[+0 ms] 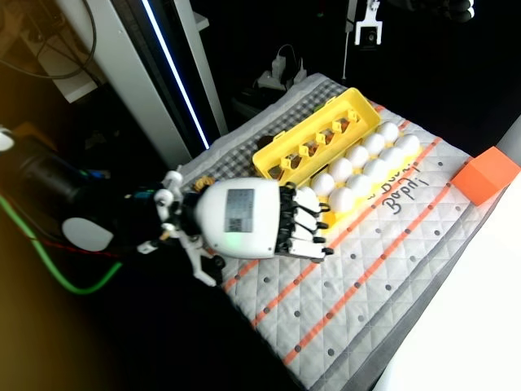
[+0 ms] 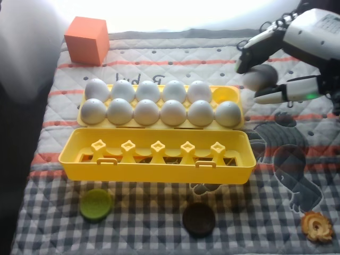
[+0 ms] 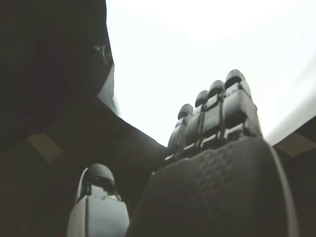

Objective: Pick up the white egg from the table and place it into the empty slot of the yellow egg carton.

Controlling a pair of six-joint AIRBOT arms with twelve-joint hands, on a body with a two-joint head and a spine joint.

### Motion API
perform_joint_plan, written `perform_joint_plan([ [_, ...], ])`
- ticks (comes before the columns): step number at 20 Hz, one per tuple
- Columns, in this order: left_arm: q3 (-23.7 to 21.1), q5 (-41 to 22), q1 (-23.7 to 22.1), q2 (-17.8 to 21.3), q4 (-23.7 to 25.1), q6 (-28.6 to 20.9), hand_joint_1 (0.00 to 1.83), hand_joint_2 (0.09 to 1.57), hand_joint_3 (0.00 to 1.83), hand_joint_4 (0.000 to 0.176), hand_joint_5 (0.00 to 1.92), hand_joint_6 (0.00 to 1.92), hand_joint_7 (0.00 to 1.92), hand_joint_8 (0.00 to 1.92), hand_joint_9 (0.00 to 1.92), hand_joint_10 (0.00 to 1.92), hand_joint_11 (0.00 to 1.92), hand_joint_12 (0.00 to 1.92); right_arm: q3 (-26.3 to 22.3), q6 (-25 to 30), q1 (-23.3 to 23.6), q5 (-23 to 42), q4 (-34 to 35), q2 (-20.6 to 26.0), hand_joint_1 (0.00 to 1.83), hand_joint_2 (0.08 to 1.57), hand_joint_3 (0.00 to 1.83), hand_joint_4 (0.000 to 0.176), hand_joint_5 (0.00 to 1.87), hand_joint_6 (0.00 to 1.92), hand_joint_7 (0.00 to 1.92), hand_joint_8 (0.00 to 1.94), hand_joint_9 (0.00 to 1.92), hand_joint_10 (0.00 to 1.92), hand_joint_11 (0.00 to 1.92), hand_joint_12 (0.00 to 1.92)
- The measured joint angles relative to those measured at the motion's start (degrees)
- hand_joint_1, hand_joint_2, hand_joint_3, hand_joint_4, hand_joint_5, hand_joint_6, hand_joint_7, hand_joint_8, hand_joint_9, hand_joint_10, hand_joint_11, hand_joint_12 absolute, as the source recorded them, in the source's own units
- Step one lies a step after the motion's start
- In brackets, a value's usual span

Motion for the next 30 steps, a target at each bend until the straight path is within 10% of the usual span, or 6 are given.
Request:
perform_joint_plan([
  [10,0.33,0.07,0.0,0.0,0.09,0.0,0.0,0.88,0.0,0.049,0.0,0.0,0.0,0.0,0.0,0.0,0.0,0.0,3.06,0.59,4.28,-2.47,-3.45,-5.09,1.19,1.11,0.0,0.014,1.07,0.81,0.93,0.88,0.95,0.01,0.44,0.98],
  [12,0.33,0.17,-0.39,0.0,-0.04,0.0,0.0,0.87,0.0,0.056,0.0,0.0,0.0,0.0,0.0,0.0,0.0,0.0,3.39,0.83,4.28,-2.73,-3.61,-5.07,1.05,1.11,0.0,0.119,0.98,0.96,0.78,0.2,0.78,0.0,0.29,1.03],
  [18,0.33,0.13,-0.39,-0.02,0.02,0.0,0.0,0.88,0.0,0.055,0.0,0.0,0.0,0.0,0.0,0.0,0.0,0.0,3.43,1.01,4.28,-2.78,-3.91,-5.03,1.19,1.11,0.0,0.009,0.96,0.94,1.02,0.78,0.98,0.06,0.51,1.01],
  [26,0.33,0.13,-0.39,-0.02,-0.02,0.0,0.0,0.88,0.0,0.052,0.0,0.0,0.0,0.0,0.0,0.0,0.0,0.0,3.43,1.2,4.28,-2.8,-4.13,-5.44,1.01,1.11,0.0,0.174,0.96,1.0,1.01,0.0,0.96,0.0,0.59,0.79],
  [27,0.33,0.15,-0.39,-0.02,0.02,0.0,0.0,0.88,0.0,0.046,0.0,0.0,0.0,0.0,0.0,0.0,0.0,0.0,3.43,1.2,4.28,-2.82,-4.17,-5.46,0.95,1.05,0.0,0.004,0.87,0.39,0.99,0.0,0.97,0.0,0.6,0.79],
  [30,0.33,0.17,-0.39,-0.02,0.02,0.0,0.0,0.88,0.0,0.048,0.0,0.0,0.0,0.0,0.0,0.0,0.0,0.0,3.43,1.25,4.61,-3.04,-4.59,-5.84,0.91,1.04,0.0,0.0,0.92,0.04,0.95,0.0,0.92,0.0,0.58,0.77],
])
